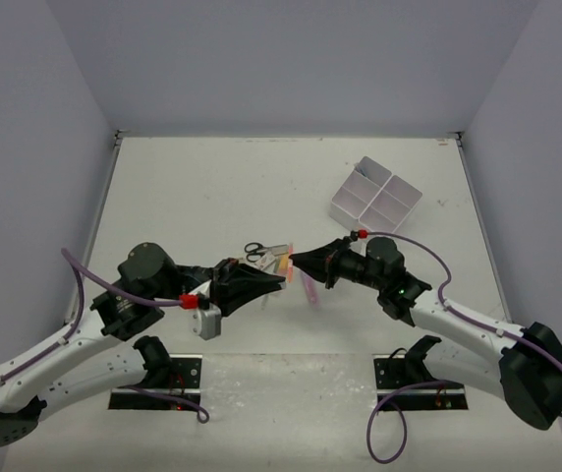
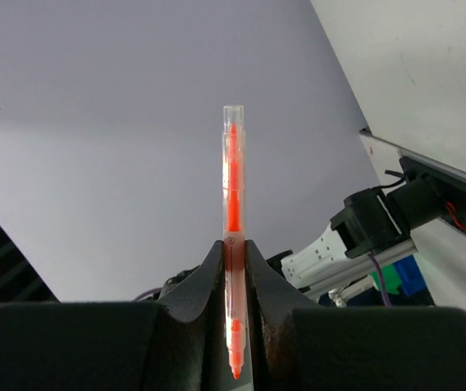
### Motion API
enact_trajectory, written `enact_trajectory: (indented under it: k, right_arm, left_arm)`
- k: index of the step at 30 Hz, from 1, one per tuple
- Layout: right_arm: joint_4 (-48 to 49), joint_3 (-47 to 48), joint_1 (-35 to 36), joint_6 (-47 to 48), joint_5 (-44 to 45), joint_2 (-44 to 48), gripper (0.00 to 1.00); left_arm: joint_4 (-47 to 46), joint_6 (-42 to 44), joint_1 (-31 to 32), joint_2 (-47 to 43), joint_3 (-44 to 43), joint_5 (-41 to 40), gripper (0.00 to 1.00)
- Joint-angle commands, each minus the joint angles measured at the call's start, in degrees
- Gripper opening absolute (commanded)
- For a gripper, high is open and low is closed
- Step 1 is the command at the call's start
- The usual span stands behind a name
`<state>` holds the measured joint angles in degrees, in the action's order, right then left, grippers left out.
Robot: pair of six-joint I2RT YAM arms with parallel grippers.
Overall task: Sort the stationery into containers
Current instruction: Close the pen cap on the pen.
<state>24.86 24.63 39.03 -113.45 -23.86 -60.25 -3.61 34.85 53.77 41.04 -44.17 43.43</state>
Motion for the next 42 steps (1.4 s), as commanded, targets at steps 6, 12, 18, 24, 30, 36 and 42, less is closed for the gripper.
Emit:
enact_trajectory:
  k: [6,12,18,24,30,36,42]
  right_arm:
    - [-5.1,6.3,-0.2,-3.5,8.6,-1.2,0.00]
    - [-1.3,8.2,0.0,-3.5,6.7,-3.6,0.00]
    - [3.0,8.3,0.0,-3.7,5.5,-4.5,0.00]
    - [5.2,8.5,0.0,-4.3,3.9,-4.5,0.00]
    - [6.0,7.1,0.1,-5.2,4.9,-1.9,0.00]
    - [7.3,8.2,0.0,-3.8,3.1,-2.9,0.00]
    - [11.5,7.2,0.1,-3.3,-0.3,-4.7,0.00]
  left_arm:
    - [10.4,1.4,0.2,-3.3,-2.6,-0.3,0.00]
    - [7.0,0.7,0.2,-2.9,0.1,2.0,0.00]
    - [-0.2,-1.0,0.2,-1.2,2.3,2.2,0.00]
    - [-8.3,-3.4,0.2,-2.6,5.9,1.4,0.00]
    - [-8.5,-0.4,0.3,-3.3,7.9,-1.3,0.00]
    - [-8.2,-0.2,0.2,-2.3,7.6,-1.3,0.00]
    - [-8.2,2.2,0.3,-1.8,8.0,-3.6,0.00]
